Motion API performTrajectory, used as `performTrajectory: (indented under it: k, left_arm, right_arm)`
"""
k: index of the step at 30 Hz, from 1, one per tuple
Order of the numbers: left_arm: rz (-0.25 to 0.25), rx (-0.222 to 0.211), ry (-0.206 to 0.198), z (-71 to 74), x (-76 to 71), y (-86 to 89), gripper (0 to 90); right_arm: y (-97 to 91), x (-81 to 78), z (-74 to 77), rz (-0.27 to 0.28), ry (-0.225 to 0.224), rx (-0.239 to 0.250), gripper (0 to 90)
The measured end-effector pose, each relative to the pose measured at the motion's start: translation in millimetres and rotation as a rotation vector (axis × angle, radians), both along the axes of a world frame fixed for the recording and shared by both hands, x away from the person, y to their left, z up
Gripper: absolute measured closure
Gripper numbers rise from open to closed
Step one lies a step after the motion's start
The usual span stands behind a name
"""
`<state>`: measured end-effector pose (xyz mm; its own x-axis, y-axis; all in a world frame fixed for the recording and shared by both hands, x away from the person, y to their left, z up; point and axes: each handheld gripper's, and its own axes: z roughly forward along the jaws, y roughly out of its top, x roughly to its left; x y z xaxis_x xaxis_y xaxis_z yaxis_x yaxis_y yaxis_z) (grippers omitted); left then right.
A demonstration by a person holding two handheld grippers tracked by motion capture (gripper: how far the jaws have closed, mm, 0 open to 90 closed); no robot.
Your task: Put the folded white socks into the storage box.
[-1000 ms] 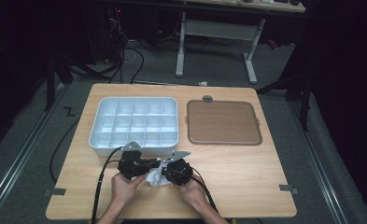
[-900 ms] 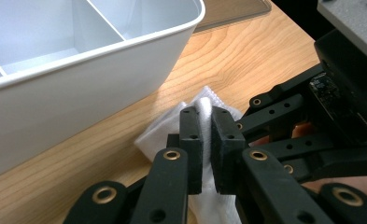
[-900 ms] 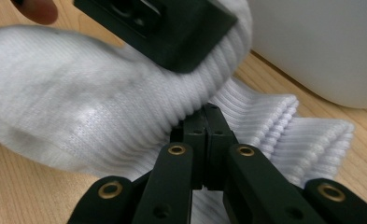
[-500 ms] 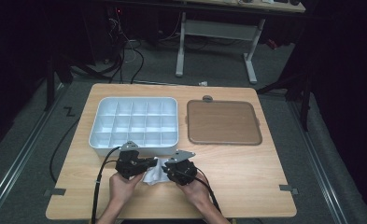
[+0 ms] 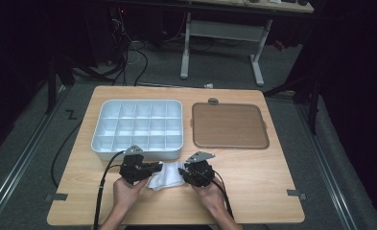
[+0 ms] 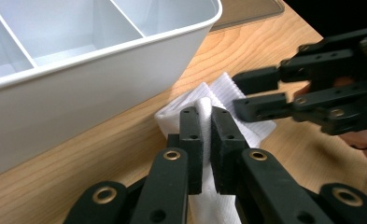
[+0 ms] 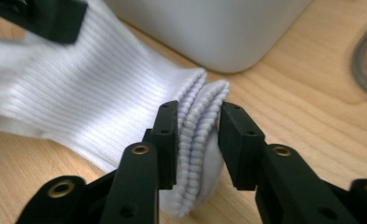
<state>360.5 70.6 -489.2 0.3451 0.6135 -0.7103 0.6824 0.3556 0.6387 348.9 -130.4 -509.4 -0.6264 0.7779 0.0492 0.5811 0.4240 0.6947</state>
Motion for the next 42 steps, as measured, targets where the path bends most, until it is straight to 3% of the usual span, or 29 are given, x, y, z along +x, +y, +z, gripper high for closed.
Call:
performTrajectory:
  k: [11,16,38,42]
  left_arm:
    - [-0.030,0.018,-0.005,4.9,3.8,-13.2,84.9]
    - [-0.038,0.036,-0.025,7.8,4.0,-17.9,84.9]
    - [-0.052,0.036,0.007,7.2,7.4,-19.4,85.0]
    - [-0.066,0.041,-0.003,9.7,4.4,-22.3,84.9]
  right_arm:
    - [7.0,0.7,-7.6,0.049,-0.002,-0.046,74.2]
    - [8.8,2.0,-9.4,0.067,-0.010,-0.036,74.4]
    - [22.5,-0.3,-9.8,0.108,-0.001,-0.030,75.1]
    - [25.0,-1.8,-9.9,0.122,-0.002,-0.028,75.2]
